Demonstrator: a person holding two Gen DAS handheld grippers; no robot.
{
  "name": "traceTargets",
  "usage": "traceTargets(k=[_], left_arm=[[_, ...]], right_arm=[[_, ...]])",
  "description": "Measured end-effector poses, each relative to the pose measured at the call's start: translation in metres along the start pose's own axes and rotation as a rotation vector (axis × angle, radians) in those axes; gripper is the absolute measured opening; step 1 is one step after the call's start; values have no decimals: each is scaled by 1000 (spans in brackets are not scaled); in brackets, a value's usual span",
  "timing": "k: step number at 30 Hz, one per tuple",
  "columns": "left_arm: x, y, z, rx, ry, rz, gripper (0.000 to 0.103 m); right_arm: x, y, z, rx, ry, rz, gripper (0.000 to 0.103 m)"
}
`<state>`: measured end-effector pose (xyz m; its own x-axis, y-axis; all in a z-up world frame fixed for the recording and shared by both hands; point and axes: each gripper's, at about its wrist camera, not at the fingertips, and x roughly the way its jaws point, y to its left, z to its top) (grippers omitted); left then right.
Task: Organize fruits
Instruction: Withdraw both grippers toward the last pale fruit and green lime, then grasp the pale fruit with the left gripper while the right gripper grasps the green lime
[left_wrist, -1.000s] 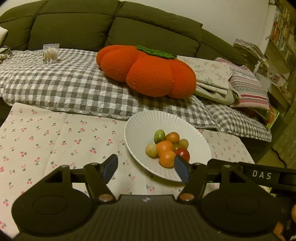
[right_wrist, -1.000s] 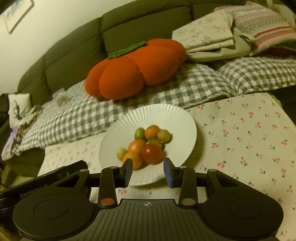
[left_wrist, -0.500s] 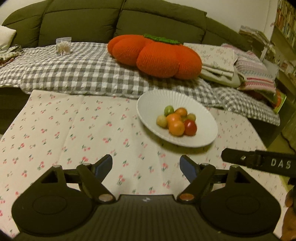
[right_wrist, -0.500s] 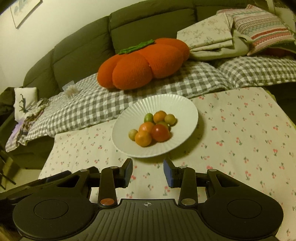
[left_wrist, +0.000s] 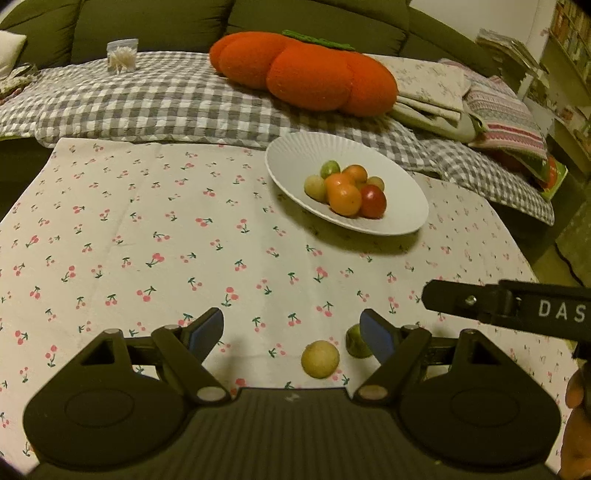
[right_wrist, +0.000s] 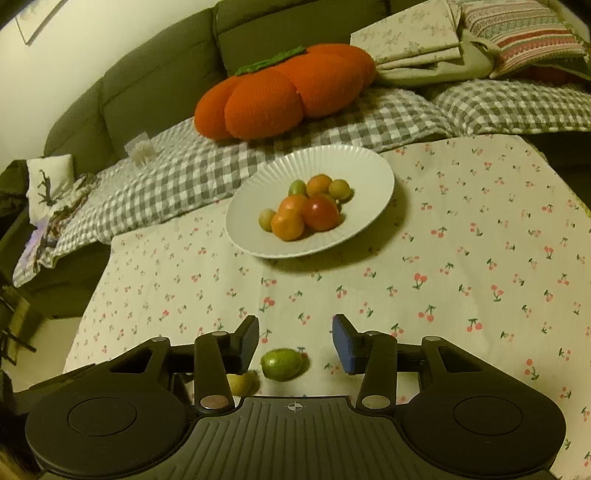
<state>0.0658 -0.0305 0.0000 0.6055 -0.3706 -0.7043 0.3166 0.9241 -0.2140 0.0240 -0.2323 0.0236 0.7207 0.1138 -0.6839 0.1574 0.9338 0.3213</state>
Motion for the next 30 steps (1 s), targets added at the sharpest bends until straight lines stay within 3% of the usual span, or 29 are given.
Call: traceTargets(k=[20,23,25,30], left_arm=[[30,-7,-13,61,61,15,80],[32,-7,-13,66,56,3,76],[33,-8,-15,90,61,-4,57],[33,-6,-17,130,57,-8,43]], right_arm=[[22,-8,-5,56,88,20,44],[23,-11,-5,67,90,7,44],[25,-12,-5,77,94,2,44],[28,-12,-7,73,103,-4,44]])
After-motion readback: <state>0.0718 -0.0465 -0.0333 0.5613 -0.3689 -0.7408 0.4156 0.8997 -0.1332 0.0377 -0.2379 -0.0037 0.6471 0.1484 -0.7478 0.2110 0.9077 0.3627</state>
